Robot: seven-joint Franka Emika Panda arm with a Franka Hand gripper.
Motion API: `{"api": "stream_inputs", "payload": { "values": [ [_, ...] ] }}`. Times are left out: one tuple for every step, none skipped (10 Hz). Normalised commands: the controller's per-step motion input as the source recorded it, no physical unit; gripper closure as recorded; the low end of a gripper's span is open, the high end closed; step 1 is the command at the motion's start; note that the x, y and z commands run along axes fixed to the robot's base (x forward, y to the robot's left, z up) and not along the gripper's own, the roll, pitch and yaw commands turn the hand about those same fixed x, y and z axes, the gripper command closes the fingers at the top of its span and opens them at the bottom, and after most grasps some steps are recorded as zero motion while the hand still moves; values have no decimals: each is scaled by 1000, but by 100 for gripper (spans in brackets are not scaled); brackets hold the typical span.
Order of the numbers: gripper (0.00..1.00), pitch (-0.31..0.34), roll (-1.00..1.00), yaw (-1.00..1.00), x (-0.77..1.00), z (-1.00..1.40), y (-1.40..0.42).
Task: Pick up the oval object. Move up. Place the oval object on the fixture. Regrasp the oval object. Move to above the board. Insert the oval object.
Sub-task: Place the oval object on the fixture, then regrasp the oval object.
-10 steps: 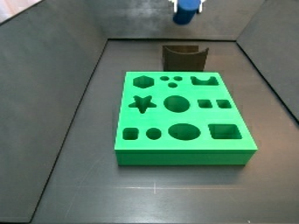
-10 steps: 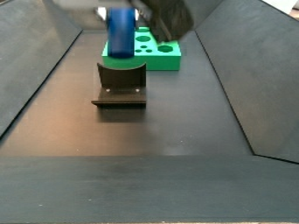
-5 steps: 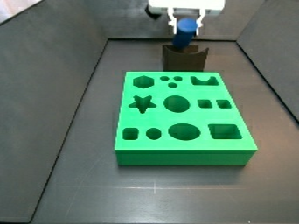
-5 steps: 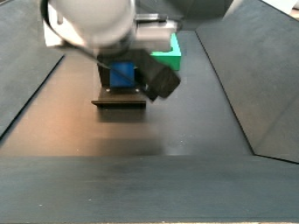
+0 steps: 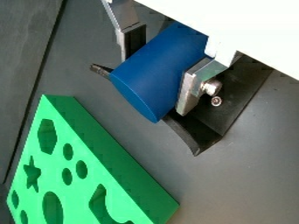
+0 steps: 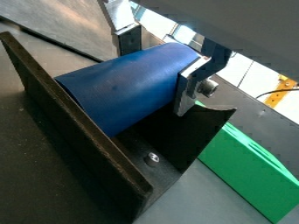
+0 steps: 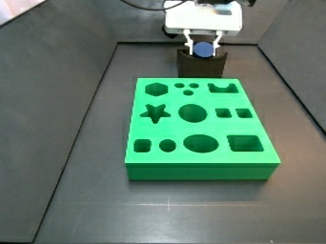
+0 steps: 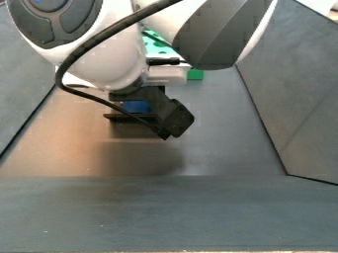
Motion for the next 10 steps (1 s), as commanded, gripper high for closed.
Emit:
{"api": "stream_inputs", "payload": {
  "values": [
    [100,-50,-126,-78,71,-235,72],
    [100,-50,-125,-67,71,-234,72],
    [100,0,0,0,0,-167,-500],
    [0,0,0,0,0,0,0],
    [0,-38,-16,60,0,1000,0],
    [0,-27,-11,67,-13,1000,0],
    [0,-8,9,70,-33,1000,-2],
    [0,2,25,69,-36,1000,-5],
    [0,36,41,59,-42,1000,-9],
    [0,61,42,50,-45,916,-2]
  ]
}}
